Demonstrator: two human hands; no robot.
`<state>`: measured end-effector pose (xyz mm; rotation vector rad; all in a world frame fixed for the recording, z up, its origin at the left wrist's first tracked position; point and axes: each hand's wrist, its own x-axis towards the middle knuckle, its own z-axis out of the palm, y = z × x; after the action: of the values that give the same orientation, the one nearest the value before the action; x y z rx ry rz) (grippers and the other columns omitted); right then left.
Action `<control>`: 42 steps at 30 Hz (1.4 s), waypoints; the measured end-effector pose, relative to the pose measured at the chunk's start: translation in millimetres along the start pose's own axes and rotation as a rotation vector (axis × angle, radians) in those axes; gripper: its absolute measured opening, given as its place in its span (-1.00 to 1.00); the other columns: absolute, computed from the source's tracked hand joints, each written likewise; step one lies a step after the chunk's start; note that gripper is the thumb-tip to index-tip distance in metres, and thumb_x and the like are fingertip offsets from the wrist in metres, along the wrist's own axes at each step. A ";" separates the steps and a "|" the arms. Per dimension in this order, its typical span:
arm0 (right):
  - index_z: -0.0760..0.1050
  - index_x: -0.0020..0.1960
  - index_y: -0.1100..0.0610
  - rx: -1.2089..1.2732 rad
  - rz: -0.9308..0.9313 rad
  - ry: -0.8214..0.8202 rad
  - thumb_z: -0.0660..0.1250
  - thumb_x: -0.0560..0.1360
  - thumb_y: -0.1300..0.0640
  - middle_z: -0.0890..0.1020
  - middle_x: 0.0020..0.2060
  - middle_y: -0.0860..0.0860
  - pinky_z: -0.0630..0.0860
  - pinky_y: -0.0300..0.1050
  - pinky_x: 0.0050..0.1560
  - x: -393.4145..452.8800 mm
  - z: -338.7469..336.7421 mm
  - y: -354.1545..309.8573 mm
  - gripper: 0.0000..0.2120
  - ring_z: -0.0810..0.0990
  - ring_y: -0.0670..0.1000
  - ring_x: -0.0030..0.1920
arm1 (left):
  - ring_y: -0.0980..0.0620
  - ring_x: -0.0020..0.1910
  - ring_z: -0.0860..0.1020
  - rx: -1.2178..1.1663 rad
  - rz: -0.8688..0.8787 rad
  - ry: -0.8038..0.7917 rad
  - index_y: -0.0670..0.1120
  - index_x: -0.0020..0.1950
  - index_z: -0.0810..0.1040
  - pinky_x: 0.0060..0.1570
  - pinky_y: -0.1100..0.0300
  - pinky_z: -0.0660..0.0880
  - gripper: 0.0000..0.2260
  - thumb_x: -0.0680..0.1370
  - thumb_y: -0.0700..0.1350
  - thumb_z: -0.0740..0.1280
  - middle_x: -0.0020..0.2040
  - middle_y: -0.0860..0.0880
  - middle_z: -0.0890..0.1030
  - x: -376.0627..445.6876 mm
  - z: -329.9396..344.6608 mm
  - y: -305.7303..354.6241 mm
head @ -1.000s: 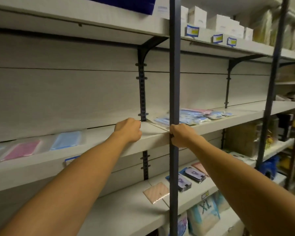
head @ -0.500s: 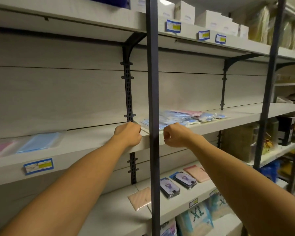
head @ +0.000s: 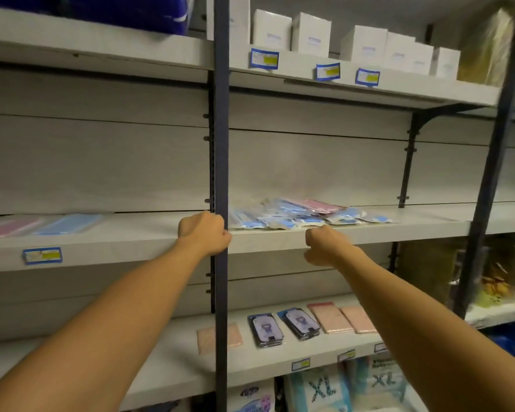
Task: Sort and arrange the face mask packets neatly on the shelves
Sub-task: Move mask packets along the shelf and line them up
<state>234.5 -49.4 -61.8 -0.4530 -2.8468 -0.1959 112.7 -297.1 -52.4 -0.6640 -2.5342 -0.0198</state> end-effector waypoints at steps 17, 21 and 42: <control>0.51 0.08 0.18 0.018 0.083 0.136 0.28 0.49 0.21 0.56 -0.08 0.06 0.54 -0.06 -0.18 62.3 24.4 110.4 -0.82 0.60 0.11 -0.10 | -0.08 -0.17 0.55 -0.063 0.061 -0.012 -0.04 -0.04 0.59 -0.22 0.13 0.46 -0.82 0.56 -0.03 0.22 -0.09 -0.05 0.58 84.6 14.6 115.9; 0.50 0.10 0.16 0.018 0.117 0.201 0.20 0.54 0.22 0.62 0.03 0.14 0.44 -0.06 -0.18 101.4 24.2 140.7 -0.83 0.55 0.17 -0.10 | -0.11 -0.16 0.53 -0.090 0.011 0.008 -0.06 -0.02 0.60 -0.26 0.15 0.37 -0.81 0.57 -0.04 0.21 -0.05 -0.07 0.60 128.4 28.0 126.9; 0.53 -0.24 0.16 0.467 0.071 -0.046 0.37 0.44 -0.38 0.57 -0.28 0.10 0.39 -0.12 -0.19 272.0 39.0 181.8 -0.44 0.52 0.12 -0.22 | -0.19 0.09 0.57 -0.393 -0.321 -0.242 -0.13 0.21 0.56 0.03 0.08 0.53 -0.37 0.43 0.37 0.41 0.16 -0.15 0.56 249.0 67.3 166.1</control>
<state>33.9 206.7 -9.8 -0.4568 -2.7849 0.4878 -28.8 -28.5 -8.6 -0.4120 -2.8766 -0.5957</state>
